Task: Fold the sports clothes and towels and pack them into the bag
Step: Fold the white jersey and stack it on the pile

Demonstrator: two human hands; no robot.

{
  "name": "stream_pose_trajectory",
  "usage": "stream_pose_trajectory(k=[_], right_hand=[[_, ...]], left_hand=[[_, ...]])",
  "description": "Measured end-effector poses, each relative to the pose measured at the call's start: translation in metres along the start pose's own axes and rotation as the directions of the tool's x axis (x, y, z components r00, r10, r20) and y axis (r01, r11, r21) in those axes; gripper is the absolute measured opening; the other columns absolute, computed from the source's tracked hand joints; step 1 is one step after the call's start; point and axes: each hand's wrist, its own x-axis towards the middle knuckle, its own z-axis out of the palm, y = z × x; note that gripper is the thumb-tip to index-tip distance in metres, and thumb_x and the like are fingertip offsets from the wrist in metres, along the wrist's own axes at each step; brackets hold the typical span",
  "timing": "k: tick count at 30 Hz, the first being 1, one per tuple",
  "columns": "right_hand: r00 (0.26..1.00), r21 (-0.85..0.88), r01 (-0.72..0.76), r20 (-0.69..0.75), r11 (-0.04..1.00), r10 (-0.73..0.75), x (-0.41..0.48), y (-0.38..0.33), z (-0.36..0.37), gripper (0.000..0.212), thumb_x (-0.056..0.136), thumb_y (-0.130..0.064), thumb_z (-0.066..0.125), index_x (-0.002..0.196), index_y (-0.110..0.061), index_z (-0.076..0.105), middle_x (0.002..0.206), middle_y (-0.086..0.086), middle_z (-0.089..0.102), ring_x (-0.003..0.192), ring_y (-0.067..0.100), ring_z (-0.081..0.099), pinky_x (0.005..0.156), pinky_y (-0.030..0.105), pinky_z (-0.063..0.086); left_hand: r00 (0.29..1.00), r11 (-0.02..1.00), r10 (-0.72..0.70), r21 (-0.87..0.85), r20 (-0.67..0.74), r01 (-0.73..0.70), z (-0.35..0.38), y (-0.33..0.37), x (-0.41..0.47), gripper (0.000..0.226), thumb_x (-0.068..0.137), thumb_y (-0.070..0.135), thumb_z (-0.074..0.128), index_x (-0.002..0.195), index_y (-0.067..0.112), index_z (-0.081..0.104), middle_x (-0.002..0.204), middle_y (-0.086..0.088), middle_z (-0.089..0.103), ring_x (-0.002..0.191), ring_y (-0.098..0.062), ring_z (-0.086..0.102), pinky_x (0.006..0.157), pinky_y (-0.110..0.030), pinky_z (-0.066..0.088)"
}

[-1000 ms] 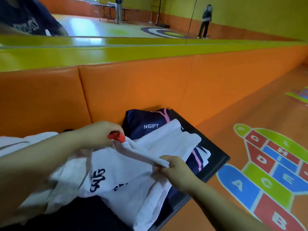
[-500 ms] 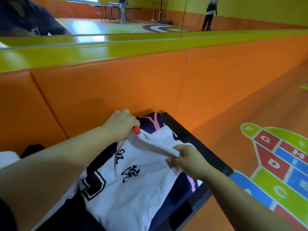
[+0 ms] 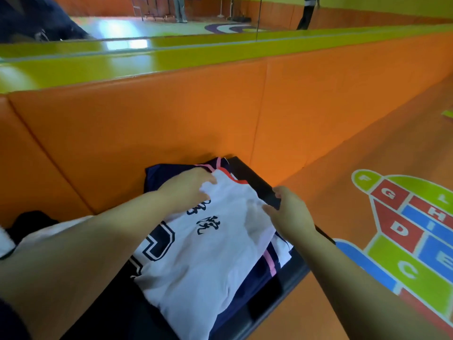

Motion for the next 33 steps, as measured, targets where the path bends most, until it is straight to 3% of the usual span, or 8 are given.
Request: stream_pose_trajectory(k=[5, 10, 14, 18, 20, 24, 29, 33], right_hand=[[0.954, -0.049, 0.299, 0.041, 0.953, -0.297, -0.063, -0.009, 0.034, 0.034, 0.091, -0.032, 0.06, 0.123, -0.02, 0.057, 0.126, -0.006, 0.054, 0.118, 0.015, 0.048, 0.092, 0.021, 0.036], [0.833, -0.092, 0.553, 0.088, 0.828, -0.546, -0.119, -0.013, 0.077, 0.022, 0.083, -0.036, 0.057, 0.096, -0.019, 0.062, 0.103, -0.001, 0.063, 0.091, 0.025, 0.059, 0.076, 0.035, 0.052], [0.796, -0.248, 0.602, 0.107, 0.759, -0.596, -0.143, -0.021, 0.102, 0.044, 0.074, -0.055, 0.057, 0.103, -0.023, 0.056, 0.11, 0.002, 0.059, 0.092, 0.03, 0.057, 0.063, 0.04, 0.05], [0.81, -0.476, 0.569, 0.185, 0.671, -0.557, -0.164, -0.034, 0.121, 0.083, 0.047, -0.075, 0.065, 0.11, -0.022, 0.053, 0.119, 0.007, 0.052, 0.1, 0.03, 0.043, 0.075, 0.048, 0.046], [0.807, -0.535, 0.568, 0.212, 0.625, -0.552, -0.17, -0.035, 0.132, 0.094, 0.036, -0.069, 0.074, 0.114, -0.02, 0.055, 0.12, 0.01, 0.05, 0.102, 0.032, 0.042, 0.077, 0.056, 0.046], [0.81, -0.605, 0.542, 0.191, 0.583, -0.555, -0.178, -0.029, 0.141, 0.089, 0.031, -0.029, 0.079, 0.116, -0.014, 0.056, 0.121, 0.014, 0.048, 0.103, 0.037, 0.045, 0.08, 0.061, 0.046], [0.737, -0.605, 0.571, 0.081, 0.555, -0.671, -0.182, -0.024, 0.129, 0.046, 0.059, -0.015, 0.067, 0.103, -0.011, 0.056, 0.113, 0.011, 0.053, 0.095, 0.036, 0.057, 0.071, 0.047, 0.052], [0.741, -0.544, 0.585, 0.056, 0.602, -0.67, -0.183, -0.033, 0.113, 0.029, 0.068, -0.015, 0.053, 0.096, -0.015, 0.06, 0.093, 0.004, 0.065, 0.073, 0.029, 0.062, 0.054, 0.035, 0.05]], left_hand=[[0.988, 0.984, -0.126, -0.112, 0.084, 0.135, 0.036, -0.044, -0.075, 0.029, 0.085, 0.022, 0.069, 0.108, 0.033, 0.055, 0.113, 0.012, 0.051, 0.105, -0.003, 0.053, 0.091, -0.025, 0.044], [0.934, 0.936, -0.343, -0.116, -0.104, 0.331, 0.067, -0.088, -0.13, 0.05, 0.075, 0.033, 0.072, 0.121, 0.02, 0.058, 0.121, -0.007, 0.051, 0.11, -0.029, 0.051, 0.098, -0.037, 0.039], [0.863, 0.863, -0.5, -0.129, -0.076, 0.489, 0.078, -0.105, -0.148, 0.056, 0.082, 0.034, 0.069, 0.132, 0.028, 0.046, 0.13, -0.006, 0.043, 0.12, -0.029, 0.043, 0.103, -0.038, 0.033], [0.876, 0.878, -0.472, -0.143, -0.104, 0.456, 0.082, -0.115, -0.146, 0.05, 0.085, 0.029, 0.066, 0.13, 0.019, 0.047, 0.114, -0.013, 0.055, 0.108, -0.031, 0.05, 0.095, -0.041, 0.04], [0.873, 0.871, -0.482, -0.148, -0.075, 0.468, 0.08, -0.117, -0.144, 0.046, 0.086, 0.029, 0.064, 0.127, 0.016, 0.046, 0.106, -0.013, 0.059, 0.101, -0.031, 0.056, 0.088, -0.04, 0.044], [0.853, 0.84, -0.517, -0.233, -0.067, 0.49, 0.075, -0.113, -0.144, 0.032, 0.09, 0.023, 0.06, 0.119, 0.018, 0.048, 0.094, -0.006, 0.063, 0.086, -0.026, 0.061, 0.076, -0.035, 0.046], [0.871, 0.785, -0.477, -0.502, -0.118, 0.362, 0.061, -0.105, -0.156, 0.032, 0.089, 0.015, 0.06, 0.11, 0.033, 0.044, 0.091, -0.004, 0.059, 0.077, -0.02, 0.063, 0.068, -0.035, 0.053], [0.881, 0.758, -0.451, -0.583, -0.145, 0.292, 0.039, -0.092, -0.165, 0.03, 0.089, 0.01, 0.06, 0.108, 0.029, 0.046, 0.074, -0.005, 0.055, 0.066, -0.023, 0.063, 0.066, -0.039, 0.056]])
